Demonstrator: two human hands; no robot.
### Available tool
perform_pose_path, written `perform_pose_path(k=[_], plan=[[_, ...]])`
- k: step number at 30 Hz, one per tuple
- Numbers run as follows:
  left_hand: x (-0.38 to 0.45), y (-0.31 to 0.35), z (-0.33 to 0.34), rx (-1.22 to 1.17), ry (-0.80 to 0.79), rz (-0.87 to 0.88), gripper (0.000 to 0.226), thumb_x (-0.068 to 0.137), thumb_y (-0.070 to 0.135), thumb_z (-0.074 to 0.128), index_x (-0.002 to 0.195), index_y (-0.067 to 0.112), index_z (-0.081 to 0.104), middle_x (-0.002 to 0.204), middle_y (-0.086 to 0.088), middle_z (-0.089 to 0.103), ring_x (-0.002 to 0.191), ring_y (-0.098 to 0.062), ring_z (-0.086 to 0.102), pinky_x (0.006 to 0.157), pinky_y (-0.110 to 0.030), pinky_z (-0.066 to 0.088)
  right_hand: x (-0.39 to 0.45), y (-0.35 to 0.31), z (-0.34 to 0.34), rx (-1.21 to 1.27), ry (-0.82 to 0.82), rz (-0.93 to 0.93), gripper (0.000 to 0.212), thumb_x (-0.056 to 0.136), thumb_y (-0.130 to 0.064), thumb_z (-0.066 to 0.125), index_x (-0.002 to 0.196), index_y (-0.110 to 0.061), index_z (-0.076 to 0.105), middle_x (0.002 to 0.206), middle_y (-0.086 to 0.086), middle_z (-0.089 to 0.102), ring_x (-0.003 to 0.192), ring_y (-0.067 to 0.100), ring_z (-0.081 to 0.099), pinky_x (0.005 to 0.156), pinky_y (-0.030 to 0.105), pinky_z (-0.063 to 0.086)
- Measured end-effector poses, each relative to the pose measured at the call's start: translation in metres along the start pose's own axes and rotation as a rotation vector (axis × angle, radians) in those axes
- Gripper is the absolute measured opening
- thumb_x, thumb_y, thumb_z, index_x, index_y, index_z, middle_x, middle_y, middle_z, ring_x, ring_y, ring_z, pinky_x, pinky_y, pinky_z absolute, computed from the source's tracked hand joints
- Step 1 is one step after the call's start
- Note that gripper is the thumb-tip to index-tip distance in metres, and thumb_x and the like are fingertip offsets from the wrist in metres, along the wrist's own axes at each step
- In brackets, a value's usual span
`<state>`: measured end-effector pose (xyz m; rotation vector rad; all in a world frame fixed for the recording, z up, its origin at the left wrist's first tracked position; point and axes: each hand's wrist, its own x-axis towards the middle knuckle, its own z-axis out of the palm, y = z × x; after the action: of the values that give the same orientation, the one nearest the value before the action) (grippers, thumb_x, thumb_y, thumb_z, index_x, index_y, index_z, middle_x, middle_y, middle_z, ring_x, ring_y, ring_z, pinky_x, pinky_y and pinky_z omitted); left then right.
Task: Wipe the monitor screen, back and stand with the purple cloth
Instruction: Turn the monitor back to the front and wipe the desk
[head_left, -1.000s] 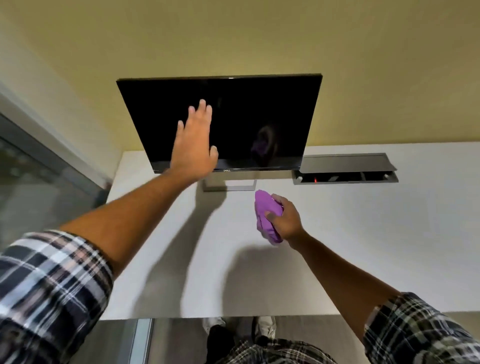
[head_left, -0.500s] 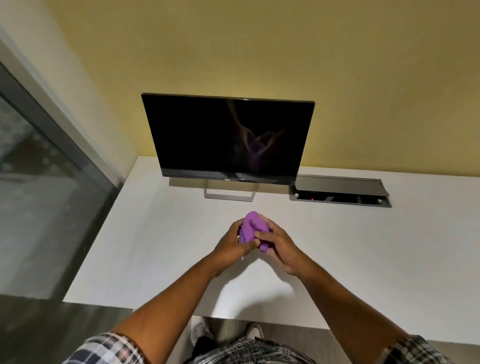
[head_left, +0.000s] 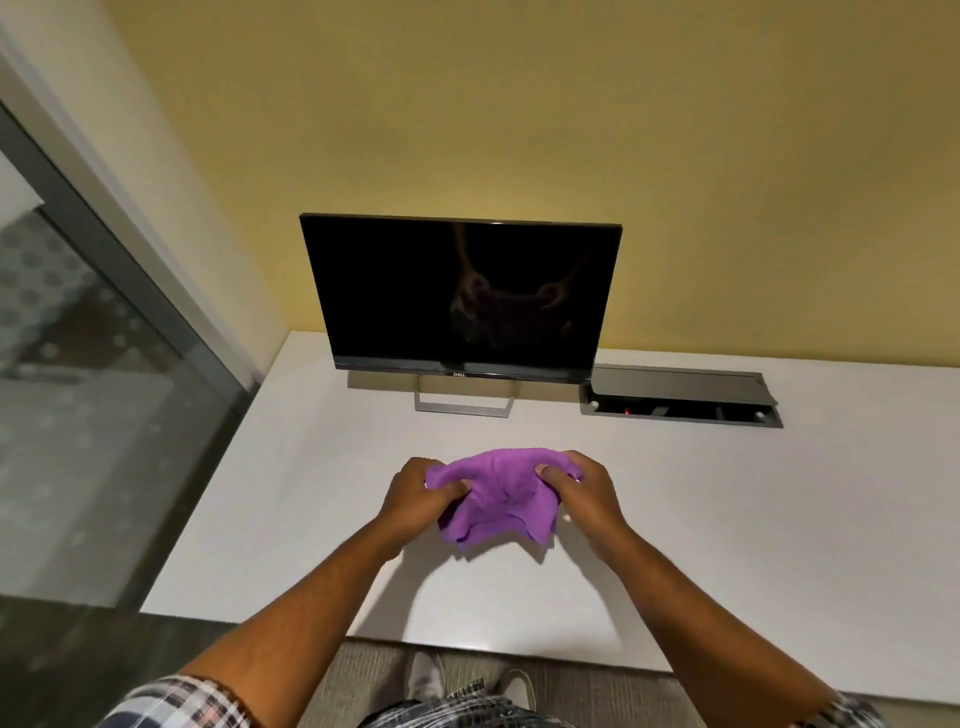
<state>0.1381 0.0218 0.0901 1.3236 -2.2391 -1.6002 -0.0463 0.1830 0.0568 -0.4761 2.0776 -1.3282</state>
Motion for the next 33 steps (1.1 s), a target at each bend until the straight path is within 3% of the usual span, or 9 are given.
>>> perform_pose_path(k=[3, 7, 10, 16, 20, 22, 25, 29, 33], plan=[[0.002, 0.001, -0.008, -0.41, -0.133, -0.089, 0.024, 0.094, 0.031, 0.068, 0.114, 0.017, 0.071, 0.105, -0.005, 0.077, 0.103, -0.028, 0.071, 0.089, -0.043, 0.057, -0.002, -0.001, -0.004, 0.373, -0.075, 0.153, 0.017, 0.098, -0.023, 0.07, 0.108, -0.011, 0.075, 0.101, 0.009, 0.079, 0.101, 0.032, 0.071, 0.087, 0.041, 0.057], [0.007, 0.004, -0.005, -0.571, -0.207, -0.153, 0.031, 0.1, 0.039, 0.059, 0.121, 0.017, 0.065, 0.111, -0.013, 0.075, 0.102, -0.032, 0.072, 0.079, -0.039, 0.059, -0.013, -0.004, 0.003, 0.773, -0.188, 0.301, 0.031, 0.102, -0.022, 0.066, 0.126, -0.003, 0.067, 0.122, 0.023, 0.073, 0.119, 0.04, 0.067, 0.108, 0.055, 0.051], [0.018, 0.002, -0.001, -0.58, -0.213, -0.181, 0.035, 0.1, 0.042, 0.059, 0.117, 0.012, 0.064, 0.108, -0.017, 0.075, 0.101, -0.035, 0.072, 0.087, -0.046, 0.058, -0.023, -0.002, 0.013, 0.763, -0.244, 0.289, 0.041, 0.095, -0.005, 0.071, 0.135, 0.0, 0.061, 0.129, 0.028, 0.068, 0.121, 0.046, 0.065, 0.104, 0.058, 0.054], [0.055, -0.023, -0.002, -0.551, -0.095, -0.363, 0.047, 0.09, 0.049, 0.07, 0.113, 0.011, 0.052, 0.094, -0.01, 0.056, 0.075, -0.019, 0.054, 0.068, -0.034, 0.051, -0.029, 0.01, 0.018, 0.906, 0.003, 0.333, 0.062, 0.082, 0.015, 0.072, 0.14, 0.0, 0.056, 0.134, 0.03, 0.064, 0.121, 0.049, 0.065, 0.097, 0.061, 0.055], [0.057, -0.028, 0.02, -0.664, -0.362, -0.612, 0.046, 0.085, 0.047, 0.075, 0.103, 0.011, 0.053, 0.084, -0.004, 0.045, 0.065, -0.019, 0.038, 0.08, -0.038, 0.045, -0.033, 0.015, 0.021, 1.081, 0.146, 0.362, 0.069, 0.077, 0.018, 0.068, 0.142, 0.0, 0.055, 0.139, 0.03, 0.06, 0.129, 0.051, 0.058, 0.096, 0.063, 0.054], [0.049, -0.02, 0.04, -0.696, -0.495, -0.666, 0.043, 0.091, 0.047, 0.069, 0.106, 0.009, 0.058, 0.092, -0.006, 0.062, 0.078, -0.024, 0.061, 0.09, -0.04, 0.05, -0.038, 0.02, 0.024, 1.134, 0.204, 0.368, 0.07, 0.078, 0.019, 0.066, 0.145, 0.001, 0.052, 0.143, 0.033, 0.057, 0.132, 0.051, 0.056, 0.1, 0.065, 0.05], [0.031, -0.004, 0.068, -0.748, -0.557, -0.651, 0.042, 0.101, 0.041, 0.058, 0.126, 0.007, 0.057, 0.122, -0.021, 0.069, 0.112, -0.037, 0.066, 0.1, -0.051, 0.05, -0.049, 0.028, 0.028, 1.179, 0.227, 0.352, 0.068, 0.08, 0.018, 0.064, 0.145, 0.003, 0.051, 0.143, 0.034, 0.056, 0.133, 0.051, 0.055, 0.107, 0.066, 0.044], [0.028, 0.013, 0.083, -0.877, -0.466, -0.612, 0.034, 0.101, 0.015, 0.06, 0.131, 0.002, 0.055, 0.116, -0.022, 0.07, 0.101, -0.037, 0.071, 0.074, -0.049, 0.062, -0.062, 0.031, 0.024, 1.149, 0.249, 0.364, 0.057, 0.077, 0.017, 0.062, 0.131, 0.0, 0.061, 0.129, 0.027, 0.067, 0.12, 0.046, 0.065, 0.096, 0.057, 0.058], [0.043, 0.028, 0.092, -0.629, -0.307, -0.422, 0.019, 0.1, 0.002, 0.056, 0.117, 0.01, 0.057, 0.101, -0.009, 0.066, 0.095, -0.03, 0.067, 0.085, -0.045, 0.06, -0.064, 0.036, 0.009, 0.939, 0.294, 0.401, 0.031, 0.088, 0.009, 0.061, 0.117, -0.001, 0.068, 0.113, 0.017, 0.076, 0.108, 0.039, 0.07, 0.086, 0.045, 0.064]])
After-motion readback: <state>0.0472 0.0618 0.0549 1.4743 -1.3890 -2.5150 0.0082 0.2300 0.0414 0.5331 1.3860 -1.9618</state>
